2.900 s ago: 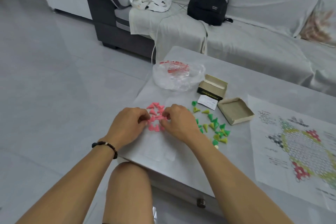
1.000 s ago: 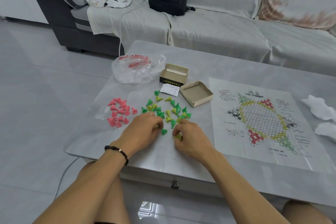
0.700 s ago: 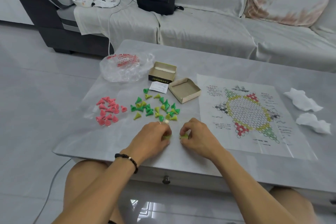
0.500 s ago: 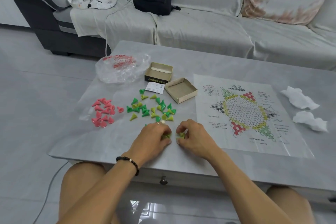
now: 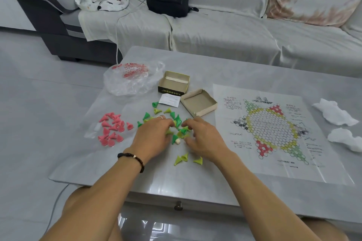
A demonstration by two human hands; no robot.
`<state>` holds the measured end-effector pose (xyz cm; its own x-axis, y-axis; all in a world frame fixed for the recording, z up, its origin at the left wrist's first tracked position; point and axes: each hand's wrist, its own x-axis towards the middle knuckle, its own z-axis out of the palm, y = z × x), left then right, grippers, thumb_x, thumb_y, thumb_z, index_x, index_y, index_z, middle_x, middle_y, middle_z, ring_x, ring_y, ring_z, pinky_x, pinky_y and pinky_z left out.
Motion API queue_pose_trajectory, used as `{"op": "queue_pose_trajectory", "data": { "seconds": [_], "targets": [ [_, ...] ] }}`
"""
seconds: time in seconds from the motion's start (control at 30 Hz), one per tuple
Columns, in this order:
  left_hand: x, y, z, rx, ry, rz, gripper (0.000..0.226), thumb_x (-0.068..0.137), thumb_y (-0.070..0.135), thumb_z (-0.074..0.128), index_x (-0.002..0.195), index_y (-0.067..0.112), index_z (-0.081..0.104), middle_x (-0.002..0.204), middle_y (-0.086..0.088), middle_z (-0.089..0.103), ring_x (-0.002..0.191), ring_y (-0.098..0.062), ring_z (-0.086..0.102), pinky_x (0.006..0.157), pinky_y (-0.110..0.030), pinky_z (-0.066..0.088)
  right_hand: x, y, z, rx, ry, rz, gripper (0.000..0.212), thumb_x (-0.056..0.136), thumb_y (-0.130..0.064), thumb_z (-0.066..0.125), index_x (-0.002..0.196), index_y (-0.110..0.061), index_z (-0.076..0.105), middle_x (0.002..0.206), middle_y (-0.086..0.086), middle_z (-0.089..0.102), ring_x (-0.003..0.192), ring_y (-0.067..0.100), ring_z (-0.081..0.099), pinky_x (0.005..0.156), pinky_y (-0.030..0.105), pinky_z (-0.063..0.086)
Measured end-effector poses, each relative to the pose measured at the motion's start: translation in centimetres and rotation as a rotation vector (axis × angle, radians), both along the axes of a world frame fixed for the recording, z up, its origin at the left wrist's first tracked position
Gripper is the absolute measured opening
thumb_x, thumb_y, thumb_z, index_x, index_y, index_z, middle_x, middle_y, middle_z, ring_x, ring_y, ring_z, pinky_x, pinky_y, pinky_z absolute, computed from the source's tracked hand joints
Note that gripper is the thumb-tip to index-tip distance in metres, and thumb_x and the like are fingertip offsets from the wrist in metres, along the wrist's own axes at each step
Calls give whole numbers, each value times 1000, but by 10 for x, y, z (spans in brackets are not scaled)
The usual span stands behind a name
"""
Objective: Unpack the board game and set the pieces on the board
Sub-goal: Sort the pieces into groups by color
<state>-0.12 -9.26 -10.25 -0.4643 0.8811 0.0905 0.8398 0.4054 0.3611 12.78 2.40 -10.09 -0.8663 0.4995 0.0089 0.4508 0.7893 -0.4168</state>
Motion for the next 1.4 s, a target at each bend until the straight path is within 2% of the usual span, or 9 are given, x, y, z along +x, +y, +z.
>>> {"op": "queue_pose_trajectory", "data": {
  "seconds": [0.2, 0.37, 0.47, 0.57, 0.67, 0.83, 1.1, 1.27, 1.4],
  "targets": [
    [-6, 7, -7, -83, 52, -53, 23, 92, 13, 52, 107, 18, 68, 94, -2, 56, 87, -23, 57, 71, -36, 48, -18, -3, -6, 224, -151, 139, 28, 95, -17, 50, 121, -23, 59, 112, 6, 52, 99, 31, 58, 75, 35, 43],
    [-5, 0, -4, 10, -86, -16, 33, 89, 9, 55, 119, 15, 65, 102, -3, 56, 97, -22, 55, 83, -31, 47, -7, 7, -5, 31, -118, 45, 26, 88, -13, 53, 110, -19, 64, 105, 5, 60, 98, 26, 57, 84, 37, 48],
    [7, 0, 5, 84, -241, -6, 30, 83, 9, 64, 112, 16, 70, 100, -2, 60, 95, -18, 57, 87, -33, 49, 8, 18, 4, -16, -101, -1, 25, 84, -10, 56, 106, -16, 67, 99, 3, 62, 94, 19, 57, 76, 25, 43],
    [27, 5, 9, 110, -336, -41, 25, 82, 9, 65, 104, 18, 73, 100, 1, 67, 93, -13, 61, 86, -28, 51, 28, 27, 9, -53, -33, -73, 22, 82, -8, 58, 99, -17, 70, 93, 0, 63, 87, 16, 57, 75, 22, 43],
    [43, 12, 4, 81, -344, -74, 23, 83, 12, 65, 103, 21, 73, 97, 4, 68, 91, -10, 61, 82, -23, 49, 47, 27, 10, -101, -29, -99, 19, 82, -10, 61, 94, -20, 70, 88, -4, 62, 81, 11, 55, 71, 19, 43],
    [53, 13, -9, 0, -356, -89, 21, 83, 15, 67, 103, 22, 71, 98, 4, 68, 91, -11, 60, 82, -26, 51, 61, 16, -1, -166, -100, -58, 16, 81, -17, 64, 94, -24, 69, 85, -8, 60, 80, 10, 55, 69, 18, 41],
    [47, 9, -7, 38, -404, -82, 32, 84, 19, 67, 116, 20, 66, 102, 7, 67, 87, -4, 60, 82, -24, 52, 63, 19, 7, -151, -97, -55, 32, 79, -23, 61, 111, -23, 67, 100, -5, 62, 80, 8, 57, 77, 23, 49],
    [23, -1, 4, 184, -219, 113, 22, 89, 29, 62, 108, 21, 68, 93, 9, 68, 82, -9, 60, 77, -30, 52, 39, 24, 16, -69, -5, -97, 26, 87, -23, 58, 110, -18, 67, 101, -3, 64, 87, 12, 58, 82, 29, 49],
    [-1, 4, 1, 131, -41, 144, 29, 89, 18, 59, 117, 23, 64, 105, 3, 66, 98, -17, 57, 78, -31, 48, 3, 22, 12, -18, 33, -63, 26, 88, -22, 59, 113, -19, 66, 102, -2, 64, 93, 16, 59, 84, 33, 49]
  ]
}}
